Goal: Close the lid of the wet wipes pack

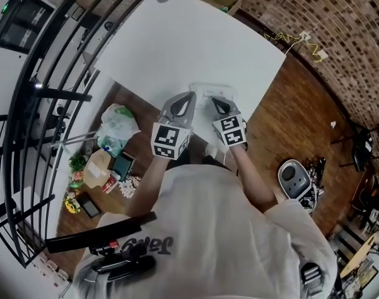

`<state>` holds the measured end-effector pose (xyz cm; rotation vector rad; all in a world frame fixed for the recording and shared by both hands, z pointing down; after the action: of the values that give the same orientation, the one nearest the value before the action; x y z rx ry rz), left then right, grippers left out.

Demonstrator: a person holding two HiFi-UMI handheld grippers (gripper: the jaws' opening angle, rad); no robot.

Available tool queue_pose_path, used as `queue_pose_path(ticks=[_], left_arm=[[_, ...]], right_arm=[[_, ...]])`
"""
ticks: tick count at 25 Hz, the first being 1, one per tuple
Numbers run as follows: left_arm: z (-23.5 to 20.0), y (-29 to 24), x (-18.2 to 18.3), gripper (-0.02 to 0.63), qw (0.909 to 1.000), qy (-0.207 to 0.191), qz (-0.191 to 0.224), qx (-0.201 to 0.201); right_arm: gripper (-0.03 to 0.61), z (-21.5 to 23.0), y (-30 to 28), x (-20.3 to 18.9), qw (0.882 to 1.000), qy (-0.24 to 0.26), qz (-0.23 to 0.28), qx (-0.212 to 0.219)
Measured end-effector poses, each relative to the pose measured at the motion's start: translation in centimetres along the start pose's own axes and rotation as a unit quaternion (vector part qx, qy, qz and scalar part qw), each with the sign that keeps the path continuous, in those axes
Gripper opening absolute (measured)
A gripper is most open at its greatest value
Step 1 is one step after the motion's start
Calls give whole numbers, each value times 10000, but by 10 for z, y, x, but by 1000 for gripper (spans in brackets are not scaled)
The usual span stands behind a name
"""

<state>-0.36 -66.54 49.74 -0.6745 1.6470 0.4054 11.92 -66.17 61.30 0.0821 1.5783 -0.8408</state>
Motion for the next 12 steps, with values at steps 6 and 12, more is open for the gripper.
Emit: queue_pose_path(ticks=[6,12], left_arm=[[-9,4,-5,17,10000,49,-74,39],[-15,10,-10,17,9998,86,-135,69]], right_arm=[[-11,0,-10,-15,9994,-254,-200,-147],[-11,5,-15,-37,9950,-885,-382,-249]])
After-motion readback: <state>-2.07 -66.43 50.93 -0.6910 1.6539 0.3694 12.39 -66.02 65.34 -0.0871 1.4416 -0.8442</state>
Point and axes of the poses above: the fingertips, and each gripper's own axes: y backward along the fingers, z to its right, x out of its top, the point moved 6 cm from there along y, backward along the fingers, and after that the axes turned 10 degrees about z, right-handed, at the moved point
